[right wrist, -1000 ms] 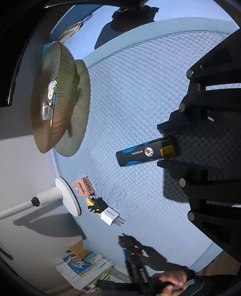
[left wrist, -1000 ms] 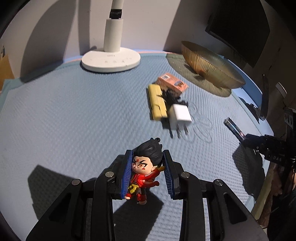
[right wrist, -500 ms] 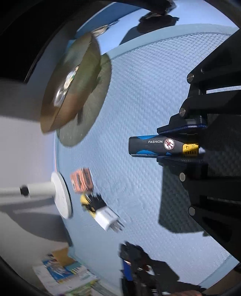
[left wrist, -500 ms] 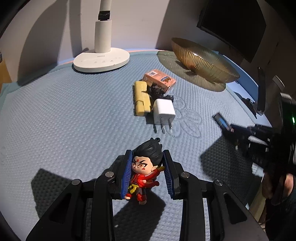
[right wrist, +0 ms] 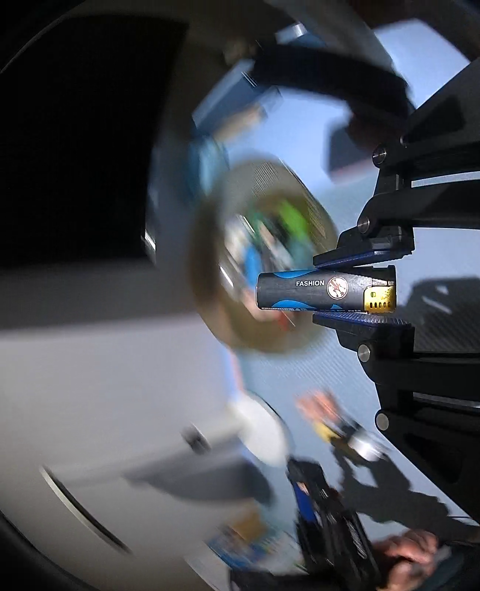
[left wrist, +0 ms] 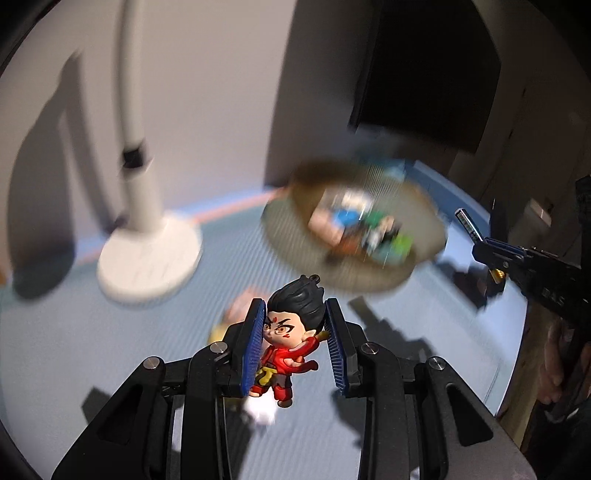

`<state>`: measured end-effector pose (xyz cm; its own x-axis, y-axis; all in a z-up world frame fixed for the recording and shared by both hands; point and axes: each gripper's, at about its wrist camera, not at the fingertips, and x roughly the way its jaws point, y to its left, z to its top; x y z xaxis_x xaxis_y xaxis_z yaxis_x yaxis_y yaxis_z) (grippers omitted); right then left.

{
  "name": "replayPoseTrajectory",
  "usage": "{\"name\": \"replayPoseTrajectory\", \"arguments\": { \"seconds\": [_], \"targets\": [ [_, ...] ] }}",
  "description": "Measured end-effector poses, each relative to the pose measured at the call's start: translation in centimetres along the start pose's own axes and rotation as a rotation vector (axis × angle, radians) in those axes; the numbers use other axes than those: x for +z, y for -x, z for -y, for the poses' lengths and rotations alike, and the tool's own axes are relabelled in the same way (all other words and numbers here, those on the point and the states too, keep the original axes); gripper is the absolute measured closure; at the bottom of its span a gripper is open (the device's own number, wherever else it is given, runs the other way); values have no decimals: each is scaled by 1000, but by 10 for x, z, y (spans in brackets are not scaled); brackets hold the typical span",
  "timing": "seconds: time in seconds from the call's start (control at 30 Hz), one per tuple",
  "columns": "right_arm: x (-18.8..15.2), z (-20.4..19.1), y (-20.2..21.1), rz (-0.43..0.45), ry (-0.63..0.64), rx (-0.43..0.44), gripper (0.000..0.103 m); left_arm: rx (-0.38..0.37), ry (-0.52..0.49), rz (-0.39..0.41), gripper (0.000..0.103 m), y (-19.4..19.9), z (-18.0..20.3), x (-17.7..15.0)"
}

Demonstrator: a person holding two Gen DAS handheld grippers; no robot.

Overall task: Organize rigid objects
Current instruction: 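Carry figurine and blue lighter over the amber bowl and open both grippers, then move both grippers back toward the yellow stick, charger and pink box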

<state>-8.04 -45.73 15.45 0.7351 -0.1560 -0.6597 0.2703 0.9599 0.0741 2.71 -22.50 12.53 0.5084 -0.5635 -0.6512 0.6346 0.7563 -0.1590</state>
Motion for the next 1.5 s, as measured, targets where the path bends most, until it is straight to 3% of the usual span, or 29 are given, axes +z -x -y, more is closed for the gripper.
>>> {"name": "replayPoseTrajectory", "arguments": {
  "seconds": [0.1,0.23,0.43,0.67,0.7,0.73,0.77,0.8,0.83,0.97,1.1,1.33,1.5],
  "targets": [
    [35,28,-14,8,-61,-86,81,-46,9,20,74,-22,19,41],
    [60,49,-49,-51,-78,-160,81,-71,12,-3,74,-66,39,75],
    [56,66,-112,-194,-87,-189,81,-118,-23,-113,74,-128,67,69],
    [46,83,-126,-218,-77,-223,81,-144,-61,-171,74,-156,86,59],
    [46,84,-126,-216,-85,-216,80,-146,-57,-173,68,-155,86,59],
    [47,86,-125,-215,-99,-207,78,-152,-46,-169,51,-152,85,60],
    [49,88,-123,-204,-120,-201,77,-154,-31,-156,44,-148,84,63],
    [50,88,-117,-182,-130,-194,77,-153,-18,-136,28,-142,80,66],
    [51,87,-106,-147,-143,-188,77,-150,5,-98,23,-128,74,68],
    [55,88,-68,-57,-183,-177,72,-138,51,7,23,-76,46,72],
    [51,79,-41,-29,-191,-125,66,-81,104,80,23,-19,12,53],
    [29,24,-17,-30,-122,-4,61,26,225,99,23,46,-50,-6],
    [1,-20,-20,-71,-82,84,47,88,341,64,23,64,-92,-56]
  ]
}}
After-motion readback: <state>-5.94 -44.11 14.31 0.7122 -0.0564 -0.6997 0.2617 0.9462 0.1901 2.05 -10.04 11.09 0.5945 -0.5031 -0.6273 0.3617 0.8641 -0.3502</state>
